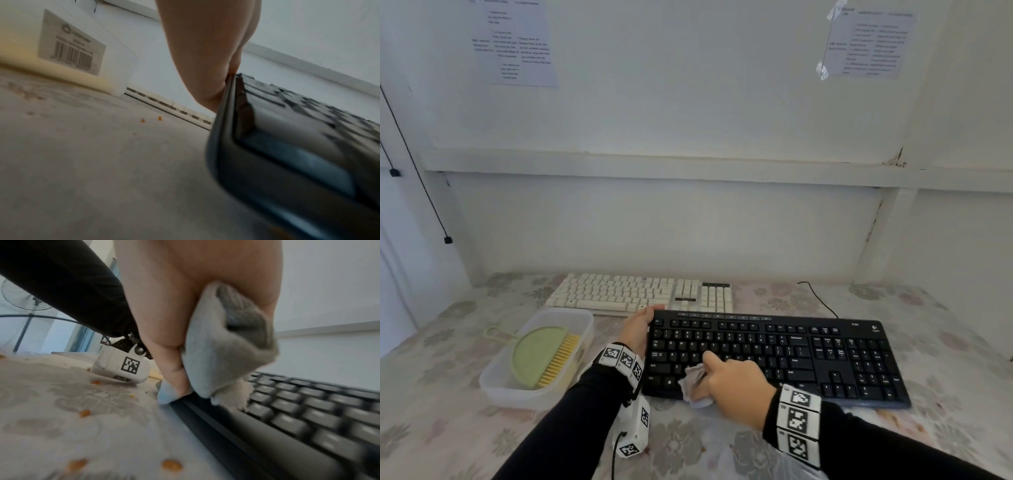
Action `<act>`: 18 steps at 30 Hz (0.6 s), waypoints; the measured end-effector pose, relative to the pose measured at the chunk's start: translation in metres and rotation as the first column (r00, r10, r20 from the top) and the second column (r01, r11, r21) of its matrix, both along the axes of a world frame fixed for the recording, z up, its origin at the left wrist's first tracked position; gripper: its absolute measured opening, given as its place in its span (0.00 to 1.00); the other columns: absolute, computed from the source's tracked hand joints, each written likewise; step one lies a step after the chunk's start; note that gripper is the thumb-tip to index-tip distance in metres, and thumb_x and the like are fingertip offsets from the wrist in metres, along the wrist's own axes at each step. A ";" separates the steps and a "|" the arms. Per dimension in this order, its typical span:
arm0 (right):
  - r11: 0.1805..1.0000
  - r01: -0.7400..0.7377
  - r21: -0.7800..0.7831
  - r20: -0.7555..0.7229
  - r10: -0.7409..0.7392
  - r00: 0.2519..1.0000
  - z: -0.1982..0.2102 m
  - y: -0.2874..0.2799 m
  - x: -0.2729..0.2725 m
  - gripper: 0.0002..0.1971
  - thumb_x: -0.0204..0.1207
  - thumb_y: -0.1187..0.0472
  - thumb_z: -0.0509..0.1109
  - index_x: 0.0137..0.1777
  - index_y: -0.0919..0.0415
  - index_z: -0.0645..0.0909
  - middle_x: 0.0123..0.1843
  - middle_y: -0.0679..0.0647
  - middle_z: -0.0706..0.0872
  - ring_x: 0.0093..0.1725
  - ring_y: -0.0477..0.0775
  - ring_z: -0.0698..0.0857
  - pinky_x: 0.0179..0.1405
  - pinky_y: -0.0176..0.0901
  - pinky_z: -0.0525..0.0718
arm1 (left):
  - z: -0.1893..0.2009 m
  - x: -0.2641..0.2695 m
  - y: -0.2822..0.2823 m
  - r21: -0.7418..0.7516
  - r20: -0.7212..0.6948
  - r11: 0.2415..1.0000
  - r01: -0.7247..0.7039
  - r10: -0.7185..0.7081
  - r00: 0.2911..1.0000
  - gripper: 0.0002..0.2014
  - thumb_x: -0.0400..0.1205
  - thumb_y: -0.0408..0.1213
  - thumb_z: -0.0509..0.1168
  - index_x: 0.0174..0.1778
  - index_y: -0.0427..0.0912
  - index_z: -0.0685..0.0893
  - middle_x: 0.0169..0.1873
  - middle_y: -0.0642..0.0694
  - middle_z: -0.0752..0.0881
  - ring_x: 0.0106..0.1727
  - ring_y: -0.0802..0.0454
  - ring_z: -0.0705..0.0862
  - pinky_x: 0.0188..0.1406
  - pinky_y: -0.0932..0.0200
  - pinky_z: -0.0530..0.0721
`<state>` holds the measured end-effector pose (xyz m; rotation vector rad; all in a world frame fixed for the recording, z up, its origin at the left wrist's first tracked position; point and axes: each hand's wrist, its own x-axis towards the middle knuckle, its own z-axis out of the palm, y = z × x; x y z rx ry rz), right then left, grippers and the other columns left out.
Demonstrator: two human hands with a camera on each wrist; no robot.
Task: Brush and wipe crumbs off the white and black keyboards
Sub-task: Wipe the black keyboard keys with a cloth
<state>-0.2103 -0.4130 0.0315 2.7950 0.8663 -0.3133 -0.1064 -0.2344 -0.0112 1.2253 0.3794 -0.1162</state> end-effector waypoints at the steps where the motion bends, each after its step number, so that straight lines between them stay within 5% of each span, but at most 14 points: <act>1: 1.000 0.016 -0.010 -0.004 -0.016 1.000 0.000 -0.008 -0.001 0.16 0.79 0.66 0.62 0.64 0.51 0.77 0.61 0.58 0.66 0.41 0.57 0.72 0.23 0.40 0.61 | -0.001 0.001 0.000 0.001 -0.005 1.000 0.003 -0.003 1.000 0.15 0.89 0.35 0.50 0.44 0.42 0.81 0.40 0.42 0.83 0.39 0.49 0.81 0.35 0.54 0.78; 7: 0.993 0.114 0.004 -0.050 -0.114 0.992 0.003 -0.047 -0.007 0.17 0.80 0.62 0.60 0.64 0.44 0.78 0.62 0.55 0.68 0.41 0.56 0.73 0.24 0.36 0.60 | -0.007 0.008 0.001 -0.017 -0.036 1.000 0.004 -0.005 0.999 0.15 0.89 0.37 0.49 0.46 0.42 0.81 0.38 0.43 0.82 0.38 0.48 0.81 0.34 0.54 0.78; 13: 0.992 0.127 0.028 -0.056 -0.125 0.991 0.005 -0.046 -0.008 0.14 0.82 0.56 0.56 0.62 0.47 0.80 0.52 0.52 0.62 0.40 0.56 0.73 0.25 0.36 0.58 | -0.007 0.004 -0.001 -0.037 -0.131 0.996 0.077 -0.081 0.988 0.23 0.89 0.46 0.47 0.42 0.36 0.80 0.22 0.41 0.87 0.28 0.44 0.87 0.33 0.53 0.76; 15: 0.991 0.133 0.035 -0.062 -0.131 0.990 0.007 -0.044 -0.008 0.15 0.83 0.53 0.55 0.62 0.47 0.80 0.51 0.51 0.61 0.40 0.56 0.72 0.25 0.36 0.58 | -0.010 0.007 0.000 -0.039 -0.154 0.992 0.118 -0.123 0.980 0.25 0.89 0.49 0.46 0.43 0.35 0.81 0.27 0.37 0.89 0.35 0.41 0.86 0.34 0.52 0.76; 18: 0.988 0.150 0.044 -0.062 -0.147 0.987 0.007 -0.044 -0.010 0.15 0.82 0.56 0.54 0.61 0.47 0.80 0.51 0.51 0.61 0.38 0.56 0.72 0.26 0.36 0.59 | -0.020 0.016 0.003 -0.084 -0.197 0.985 0.150 -0.164 0.967 0.30 0.86 0.58 0.48 0.54 0.35 0.84 0.50 0.31 0.88 0.50 0.37 0.86 0.45 0.47 0.82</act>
